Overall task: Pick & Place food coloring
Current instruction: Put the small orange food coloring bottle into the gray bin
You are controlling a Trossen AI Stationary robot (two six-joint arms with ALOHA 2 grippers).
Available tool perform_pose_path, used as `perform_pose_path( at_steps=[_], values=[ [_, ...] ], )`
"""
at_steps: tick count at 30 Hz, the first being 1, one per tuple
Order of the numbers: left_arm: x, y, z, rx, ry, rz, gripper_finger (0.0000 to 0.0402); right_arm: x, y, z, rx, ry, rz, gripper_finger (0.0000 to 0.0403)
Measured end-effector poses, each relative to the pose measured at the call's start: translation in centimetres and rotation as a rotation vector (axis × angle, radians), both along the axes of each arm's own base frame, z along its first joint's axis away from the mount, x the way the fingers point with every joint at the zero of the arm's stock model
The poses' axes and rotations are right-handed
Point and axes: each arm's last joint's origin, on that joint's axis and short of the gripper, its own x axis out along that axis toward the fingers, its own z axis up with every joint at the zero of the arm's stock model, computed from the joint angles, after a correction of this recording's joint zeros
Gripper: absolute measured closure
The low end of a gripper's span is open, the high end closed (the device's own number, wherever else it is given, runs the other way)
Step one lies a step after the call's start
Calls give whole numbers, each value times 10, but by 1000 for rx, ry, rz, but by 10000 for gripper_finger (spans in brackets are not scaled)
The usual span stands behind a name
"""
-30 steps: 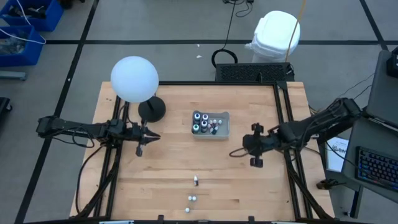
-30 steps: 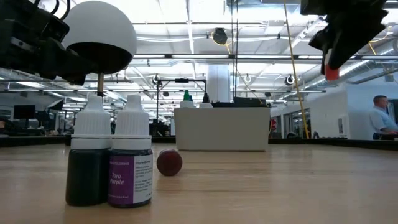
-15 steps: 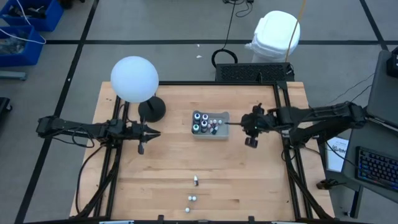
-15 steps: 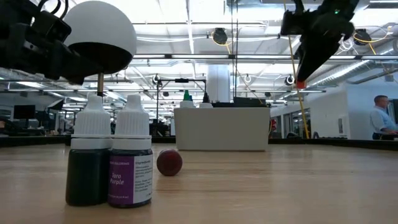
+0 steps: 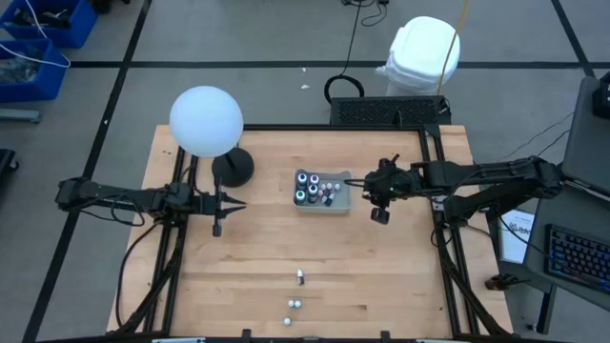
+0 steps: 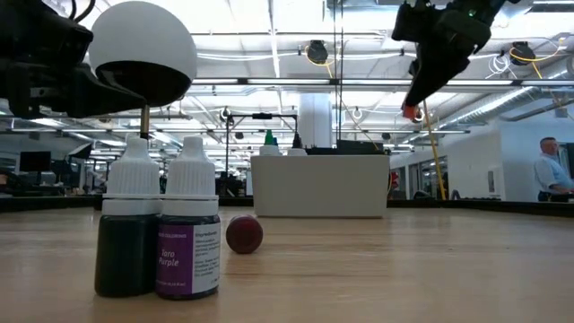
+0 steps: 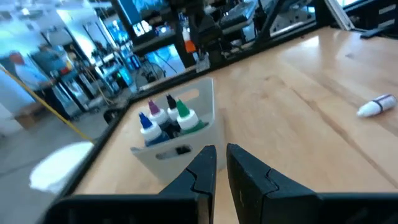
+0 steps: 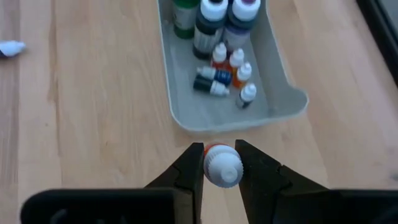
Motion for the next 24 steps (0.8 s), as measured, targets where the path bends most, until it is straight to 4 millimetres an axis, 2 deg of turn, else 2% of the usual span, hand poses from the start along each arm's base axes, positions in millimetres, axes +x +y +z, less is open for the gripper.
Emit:
perform_pose_path(
  at_steps=[6, 11, 18, 24],
  values=[
    [0, 0, 4, 7, -44, -1, 355, 9, -9, 0, -9, -49, -25, 329],
    [1, 0, 8, 11, -81, -2, 355, 13, -19, -8, -9, -9, -64, 334],
    [1, 0, 9, 6, -90, -1, 355, 20, -28, -18, 86, 32, -59, 329],
    [1, 0, 9, 9, -94, -1, 355, 38, -37, -7, 52, 21, -38, 336]
  ],
)
